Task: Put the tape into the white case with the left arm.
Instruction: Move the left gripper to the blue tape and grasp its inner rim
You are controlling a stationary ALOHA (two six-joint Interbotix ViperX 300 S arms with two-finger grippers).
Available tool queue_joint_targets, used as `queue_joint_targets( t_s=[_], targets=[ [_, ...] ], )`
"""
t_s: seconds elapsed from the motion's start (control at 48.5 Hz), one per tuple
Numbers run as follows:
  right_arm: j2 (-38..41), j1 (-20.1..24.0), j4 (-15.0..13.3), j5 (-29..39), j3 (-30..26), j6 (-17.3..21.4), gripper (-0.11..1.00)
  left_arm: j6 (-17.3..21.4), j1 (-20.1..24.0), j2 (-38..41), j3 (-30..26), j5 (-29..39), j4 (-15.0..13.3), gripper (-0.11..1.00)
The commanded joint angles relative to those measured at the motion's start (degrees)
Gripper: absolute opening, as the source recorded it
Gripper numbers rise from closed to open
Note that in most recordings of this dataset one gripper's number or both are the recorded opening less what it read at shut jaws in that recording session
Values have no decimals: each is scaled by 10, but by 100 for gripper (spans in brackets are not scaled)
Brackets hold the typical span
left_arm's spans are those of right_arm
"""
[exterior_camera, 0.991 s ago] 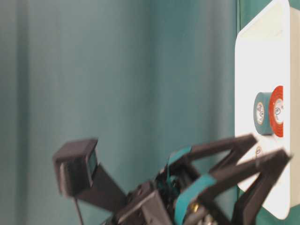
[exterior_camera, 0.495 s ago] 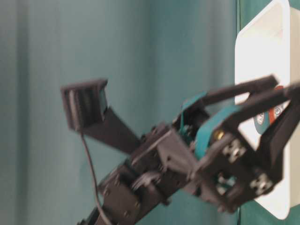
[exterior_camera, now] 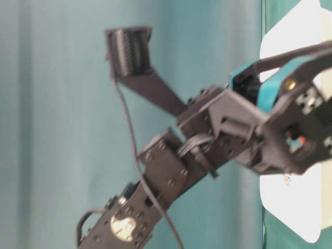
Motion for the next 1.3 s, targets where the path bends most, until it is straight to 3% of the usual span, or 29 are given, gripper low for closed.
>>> queue_joint_targets(
  t_s=[0.0, 0.949, 1.053, 1.238, 1.28],
  targets=[
    [4, -1, 0, -7, -6, 0, -9, 1, 4, 0, -25, -2, 1, 96],
    [4, -1, 0, -8, -5, 0, -9, 1, 25, 73, -54, 1, 1, 92],
    [3, -1, 0, -8, -5, 0, -9, 1, 25, 71, -55, 0, 1, 79],
    [4, -1, 0, -8, -4, 0, -9, 1, 25, 69, -55, 1, 2, 30],
    [4, -1, 0, -8, -4, 0, -9, 1, 25, 69, -54, 1, 2, 27]
  ],
)
